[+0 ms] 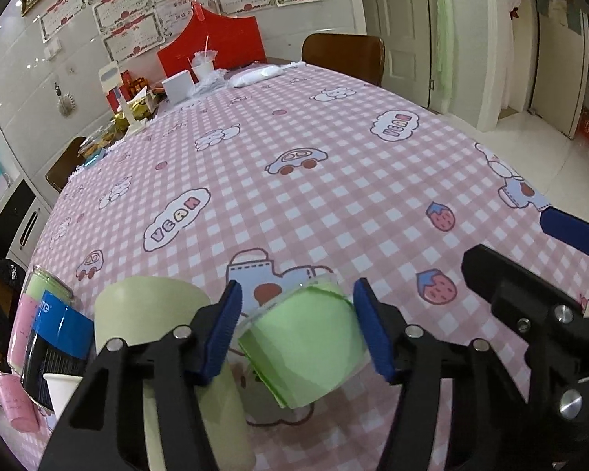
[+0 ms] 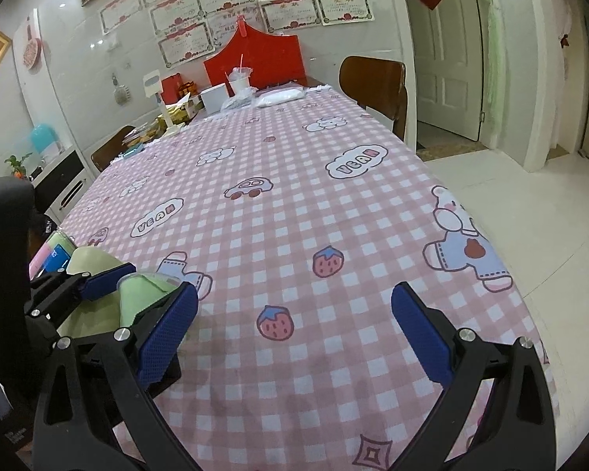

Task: Flip cup upside down
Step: 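Lift the small green cup with the left gripper toward the right gripper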

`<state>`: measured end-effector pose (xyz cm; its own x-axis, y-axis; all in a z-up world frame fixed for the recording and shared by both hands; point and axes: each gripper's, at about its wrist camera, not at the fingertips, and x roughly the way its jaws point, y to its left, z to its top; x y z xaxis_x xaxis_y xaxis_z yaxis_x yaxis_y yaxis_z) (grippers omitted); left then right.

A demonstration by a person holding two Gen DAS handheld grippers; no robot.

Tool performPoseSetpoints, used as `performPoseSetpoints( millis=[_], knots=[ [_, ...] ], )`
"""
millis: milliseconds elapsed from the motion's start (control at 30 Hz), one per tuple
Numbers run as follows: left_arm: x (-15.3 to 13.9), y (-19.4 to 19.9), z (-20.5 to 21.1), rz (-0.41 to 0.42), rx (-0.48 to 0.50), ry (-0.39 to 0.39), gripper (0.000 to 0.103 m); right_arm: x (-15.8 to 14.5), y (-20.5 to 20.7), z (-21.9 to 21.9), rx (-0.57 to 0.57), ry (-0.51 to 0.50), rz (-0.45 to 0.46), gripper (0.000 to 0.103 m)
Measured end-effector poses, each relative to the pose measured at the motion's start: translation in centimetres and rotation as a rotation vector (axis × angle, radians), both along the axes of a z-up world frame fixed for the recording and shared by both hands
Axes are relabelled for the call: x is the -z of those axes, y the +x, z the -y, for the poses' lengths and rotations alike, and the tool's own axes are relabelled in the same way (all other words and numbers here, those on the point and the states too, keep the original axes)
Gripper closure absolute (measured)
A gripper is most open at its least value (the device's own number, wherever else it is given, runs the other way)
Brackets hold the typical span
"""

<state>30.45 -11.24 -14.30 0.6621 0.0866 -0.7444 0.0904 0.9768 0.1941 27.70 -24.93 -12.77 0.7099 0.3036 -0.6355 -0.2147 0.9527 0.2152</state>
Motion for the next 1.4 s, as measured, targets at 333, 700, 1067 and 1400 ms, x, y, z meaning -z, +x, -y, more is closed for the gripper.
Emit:
performPoseSetpoints(
  millis=[333, 700, 1067, 1400],
  knots=[
    [0.1, -0.1, 0.0, 0.0, 0.019, 0.012, 0.044, 0.2, -0.1, -0.5, -0.03, 0.008, -0.009, 0.008],
    [-0.4, -0.9, -0.6, -0.014, 0.062, -0.065, 0.047, 0.0, -0.7, -0.2, -0.024, 0.02, -0.006, 0.008],
    [-1.3, -4.4, 1.0, -0.01, 0.146, -0.095, 0.055, -0.4, -2.7, 0.3, -0.013, 0.024, -0.007, 0.008],
    [-1.0, -5.6, 1.3, -0.06, 0.217, -0.183, 0.055, -0.7, -4.5, 0.6, 0.004, 0.009, -0.01, 0.008]
  ],
)
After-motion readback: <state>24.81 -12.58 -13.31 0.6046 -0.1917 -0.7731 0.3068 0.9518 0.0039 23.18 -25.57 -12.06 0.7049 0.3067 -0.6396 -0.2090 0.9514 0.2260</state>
